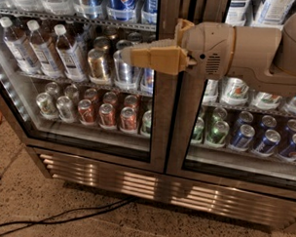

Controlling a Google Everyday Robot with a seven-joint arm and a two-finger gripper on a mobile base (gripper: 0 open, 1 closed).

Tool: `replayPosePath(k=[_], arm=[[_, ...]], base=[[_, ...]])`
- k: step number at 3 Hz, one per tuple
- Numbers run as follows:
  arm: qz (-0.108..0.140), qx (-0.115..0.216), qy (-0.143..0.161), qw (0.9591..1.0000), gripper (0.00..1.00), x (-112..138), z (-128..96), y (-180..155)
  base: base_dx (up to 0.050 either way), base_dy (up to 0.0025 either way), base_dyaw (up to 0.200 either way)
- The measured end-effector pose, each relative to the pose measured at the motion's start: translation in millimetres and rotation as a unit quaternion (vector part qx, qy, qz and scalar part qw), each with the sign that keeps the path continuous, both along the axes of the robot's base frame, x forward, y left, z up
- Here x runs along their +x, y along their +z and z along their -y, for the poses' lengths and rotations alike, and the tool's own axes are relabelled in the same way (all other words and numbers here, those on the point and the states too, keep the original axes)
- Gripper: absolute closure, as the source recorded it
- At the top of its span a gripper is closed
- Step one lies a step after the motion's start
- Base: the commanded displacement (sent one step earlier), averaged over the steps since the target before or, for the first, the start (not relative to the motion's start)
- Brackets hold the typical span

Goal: Open left fridge door

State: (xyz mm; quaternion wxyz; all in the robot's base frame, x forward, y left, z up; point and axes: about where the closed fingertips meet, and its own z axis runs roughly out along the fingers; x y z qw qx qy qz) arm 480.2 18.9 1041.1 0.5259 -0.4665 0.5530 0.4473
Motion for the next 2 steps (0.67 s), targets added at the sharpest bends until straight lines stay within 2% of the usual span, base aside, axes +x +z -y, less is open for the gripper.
replayPosePath(k=[2], arm=[[0.0, 0.0, 0.0, 1.0, 0.89, 0.0, 0.0, 0.0]], base=[[0.0, 0.0, 0.0]])
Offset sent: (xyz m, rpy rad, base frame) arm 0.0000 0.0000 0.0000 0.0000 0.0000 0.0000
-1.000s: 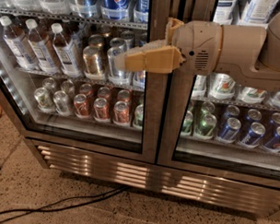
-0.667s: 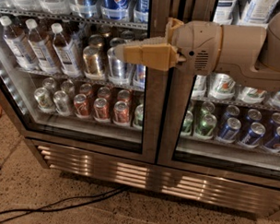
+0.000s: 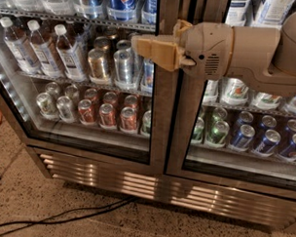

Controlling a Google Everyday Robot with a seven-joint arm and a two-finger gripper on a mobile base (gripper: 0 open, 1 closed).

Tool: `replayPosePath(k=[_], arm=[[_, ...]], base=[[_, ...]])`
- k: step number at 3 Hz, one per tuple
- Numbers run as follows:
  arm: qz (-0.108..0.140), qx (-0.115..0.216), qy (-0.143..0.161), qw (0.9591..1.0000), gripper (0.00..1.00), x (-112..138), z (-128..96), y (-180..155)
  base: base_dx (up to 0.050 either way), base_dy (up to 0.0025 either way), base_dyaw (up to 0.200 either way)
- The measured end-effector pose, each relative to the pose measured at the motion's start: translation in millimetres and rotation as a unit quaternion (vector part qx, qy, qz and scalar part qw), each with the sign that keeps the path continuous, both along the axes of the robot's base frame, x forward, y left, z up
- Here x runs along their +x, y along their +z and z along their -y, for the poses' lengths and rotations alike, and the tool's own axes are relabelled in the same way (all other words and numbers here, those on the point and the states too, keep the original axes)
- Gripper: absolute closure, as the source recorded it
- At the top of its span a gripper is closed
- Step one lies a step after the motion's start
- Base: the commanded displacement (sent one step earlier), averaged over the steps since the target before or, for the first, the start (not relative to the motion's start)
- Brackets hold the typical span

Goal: Open left fridge door

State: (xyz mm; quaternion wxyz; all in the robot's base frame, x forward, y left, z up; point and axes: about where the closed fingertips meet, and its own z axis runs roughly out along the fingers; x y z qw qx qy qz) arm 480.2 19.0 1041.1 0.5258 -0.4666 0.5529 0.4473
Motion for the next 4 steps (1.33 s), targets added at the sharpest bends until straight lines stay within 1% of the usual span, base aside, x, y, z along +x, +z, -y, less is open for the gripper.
replayPosePath(k=[1, 3, 4], arm=[[0.0, 0.0, 0.0, 1.0, 1.0, 0.0, 0.0, 0.0], [0.0, 0.0, 0.0, 1.0, 1.0, 0.0, 0.0, 0.0], [0.0, 0.0, 0.0, 1.0, 1.0, 0.0, 0.0, 0.0]], base=[[-0.045, 0.00197, -0.088], [-0.049, -0.00003, 0.0], [0.0, 0.0, -0.192]])
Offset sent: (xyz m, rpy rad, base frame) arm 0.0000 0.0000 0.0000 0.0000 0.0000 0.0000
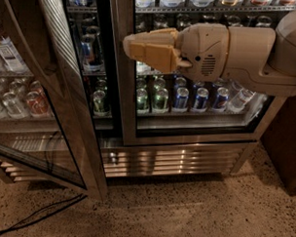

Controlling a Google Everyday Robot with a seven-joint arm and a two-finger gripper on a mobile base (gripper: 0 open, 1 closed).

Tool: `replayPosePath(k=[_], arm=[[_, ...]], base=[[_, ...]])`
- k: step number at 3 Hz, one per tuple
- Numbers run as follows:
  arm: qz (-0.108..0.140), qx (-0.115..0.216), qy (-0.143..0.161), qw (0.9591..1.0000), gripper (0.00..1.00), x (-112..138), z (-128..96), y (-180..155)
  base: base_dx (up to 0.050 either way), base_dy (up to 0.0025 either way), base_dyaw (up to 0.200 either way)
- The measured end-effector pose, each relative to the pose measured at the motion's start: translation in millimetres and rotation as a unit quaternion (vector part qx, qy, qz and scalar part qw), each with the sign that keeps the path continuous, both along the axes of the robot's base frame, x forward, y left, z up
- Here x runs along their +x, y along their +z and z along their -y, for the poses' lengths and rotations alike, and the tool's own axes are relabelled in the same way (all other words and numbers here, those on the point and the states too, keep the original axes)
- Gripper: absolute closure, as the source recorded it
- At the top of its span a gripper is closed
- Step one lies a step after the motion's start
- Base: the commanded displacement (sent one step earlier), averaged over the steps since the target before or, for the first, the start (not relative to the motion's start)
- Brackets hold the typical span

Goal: Open left fridge door

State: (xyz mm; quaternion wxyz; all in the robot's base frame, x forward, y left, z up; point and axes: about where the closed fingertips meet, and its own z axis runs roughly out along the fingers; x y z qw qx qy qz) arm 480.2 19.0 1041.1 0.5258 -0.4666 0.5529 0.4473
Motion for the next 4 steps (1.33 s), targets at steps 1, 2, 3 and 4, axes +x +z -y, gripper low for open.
replayPosePath(k=[1, 2, 3, 4], arm=[[0.0, 0.0, 0.0, 1.0, 1.0, 0.0, 0.0, 0.0], [0.0, 0.0, 0.0, 1.0, 1.0, 0.0, 0.0, 0.0], [0.0, 0.0, 0.0, 1.0, 1.0, 0.0, 0.0, 0.0], [0.0, 0.0, 0.0, 1.0, 1.0, 0.0, 0.0, 0.0]], base=[[0.039, 0.00246, 0.124], [0.0, -0.00001, 0.192], [0.0, 0.00012, 0.189], [0.0, -0.0001, 0.194]])
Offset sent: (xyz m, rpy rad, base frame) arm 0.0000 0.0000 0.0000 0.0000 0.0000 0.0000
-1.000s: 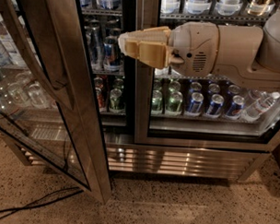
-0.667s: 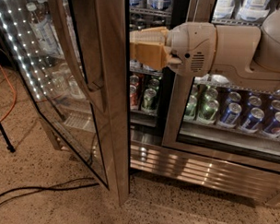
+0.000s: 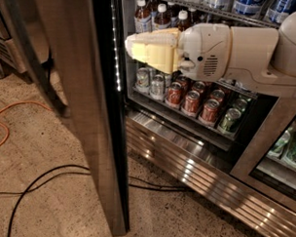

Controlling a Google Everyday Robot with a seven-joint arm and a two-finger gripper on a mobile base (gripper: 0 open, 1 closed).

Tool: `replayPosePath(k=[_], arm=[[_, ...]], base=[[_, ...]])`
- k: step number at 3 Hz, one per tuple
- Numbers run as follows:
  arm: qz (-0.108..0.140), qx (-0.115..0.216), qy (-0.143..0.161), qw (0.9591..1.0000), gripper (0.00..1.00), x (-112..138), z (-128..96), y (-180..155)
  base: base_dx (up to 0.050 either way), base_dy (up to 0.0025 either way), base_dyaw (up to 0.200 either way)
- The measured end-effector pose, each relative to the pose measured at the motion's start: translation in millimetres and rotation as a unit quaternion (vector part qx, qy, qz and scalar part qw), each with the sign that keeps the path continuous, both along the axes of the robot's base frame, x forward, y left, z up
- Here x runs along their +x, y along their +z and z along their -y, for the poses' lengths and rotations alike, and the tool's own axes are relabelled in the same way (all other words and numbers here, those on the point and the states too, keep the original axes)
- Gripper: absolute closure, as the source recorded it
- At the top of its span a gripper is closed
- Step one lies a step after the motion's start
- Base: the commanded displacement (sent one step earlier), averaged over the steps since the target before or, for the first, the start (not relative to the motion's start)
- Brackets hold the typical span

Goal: Open left fridge door

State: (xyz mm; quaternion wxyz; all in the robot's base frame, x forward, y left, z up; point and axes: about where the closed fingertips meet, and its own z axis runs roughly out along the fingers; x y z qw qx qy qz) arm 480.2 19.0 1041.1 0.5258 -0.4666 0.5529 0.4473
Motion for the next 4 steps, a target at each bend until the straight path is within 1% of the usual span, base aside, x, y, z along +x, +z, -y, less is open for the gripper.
replayPosePath(k=[3, 4], arm=[[0.0, 0.0, 0.0, 1.0, 1.0, 0.0, 0.0, 0.0], [0.0, 0.0, 0.0, 1.0, 1.0, 0.0, 0.0, 0.0]], base=[[0.0, -0.00002, -0.192], [0.0, 0.0, 0.0]])
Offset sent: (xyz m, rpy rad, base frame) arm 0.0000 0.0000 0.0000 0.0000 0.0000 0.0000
